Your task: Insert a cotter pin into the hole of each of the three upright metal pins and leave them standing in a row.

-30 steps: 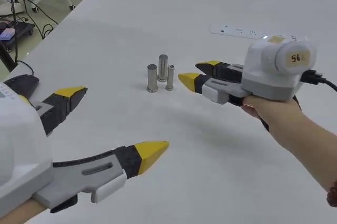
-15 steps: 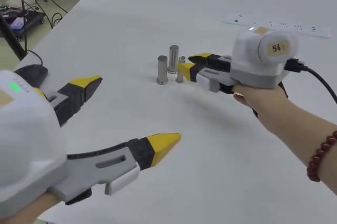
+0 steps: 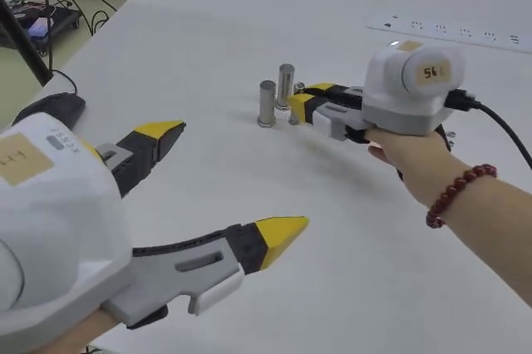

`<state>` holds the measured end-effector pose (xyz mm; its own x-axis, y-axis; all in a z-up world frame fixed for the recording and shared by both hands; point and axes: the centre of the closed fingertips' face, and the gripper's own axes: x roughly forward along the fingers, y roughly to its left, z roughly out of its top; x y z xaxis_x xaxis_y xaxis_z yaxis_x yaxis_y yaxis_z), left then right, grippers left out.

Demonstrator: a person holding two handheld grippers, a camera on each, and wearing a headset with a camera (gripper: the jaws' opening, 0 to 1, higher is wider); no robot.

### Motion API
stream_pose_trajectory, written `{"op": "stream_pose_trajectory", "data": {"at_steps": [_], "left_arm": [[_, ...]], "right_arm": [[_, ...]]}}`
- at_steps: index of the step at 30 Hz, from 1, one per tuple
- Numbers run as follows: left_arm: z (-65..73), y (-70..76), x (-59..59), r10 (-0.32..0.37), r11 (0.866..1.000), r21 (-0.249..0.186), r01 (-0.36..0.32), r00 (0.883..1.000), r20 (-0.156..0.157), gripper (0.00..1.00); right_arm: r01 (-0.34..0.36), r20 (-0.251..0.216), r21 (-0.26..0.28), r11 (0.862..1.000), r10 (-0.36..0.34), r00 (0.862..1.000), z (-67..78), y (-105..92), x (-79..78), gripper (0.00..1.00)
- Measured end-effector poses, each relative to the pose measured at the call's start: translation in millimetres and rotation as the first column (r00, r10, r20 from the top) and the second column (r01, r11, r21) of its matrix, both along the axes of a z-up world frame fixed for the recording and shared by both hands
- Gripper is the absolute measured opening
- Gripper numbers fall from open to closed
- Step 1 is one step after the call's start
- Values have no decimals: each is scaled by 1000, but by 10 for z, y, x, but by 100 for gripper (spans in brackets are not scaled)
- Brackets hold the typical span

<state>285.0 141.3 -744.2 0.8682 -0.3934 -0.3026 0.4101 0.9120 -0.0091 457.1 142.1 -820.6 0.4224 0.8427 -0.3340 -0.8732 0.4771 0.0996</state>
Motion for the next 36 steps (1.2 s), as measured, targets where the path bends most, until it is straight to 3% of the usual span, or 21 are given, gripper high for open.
{"op": "stream_pose_trajectory", "data": {"at_steps": [13, 22, 36], "left_arm": [[9, 39, 7, 15, 1000, -6, -15, 1000, 2, 83], [54, 15, -4, 11, 1000, -4, -11, 1000, 15, 82], [115, 20, -40, 10, 1000, 9, -10, 1000, 21, 82]], "right_arm": [[-46, 32, -50, 998, 48, 998, 12, -3, -23, 10], [-120, 53, -83, 989, 125, 991, 61, -73, -231, 10], [-174, 35, -65, 983, 177, 984, 123, -323, -583, 10]]}}
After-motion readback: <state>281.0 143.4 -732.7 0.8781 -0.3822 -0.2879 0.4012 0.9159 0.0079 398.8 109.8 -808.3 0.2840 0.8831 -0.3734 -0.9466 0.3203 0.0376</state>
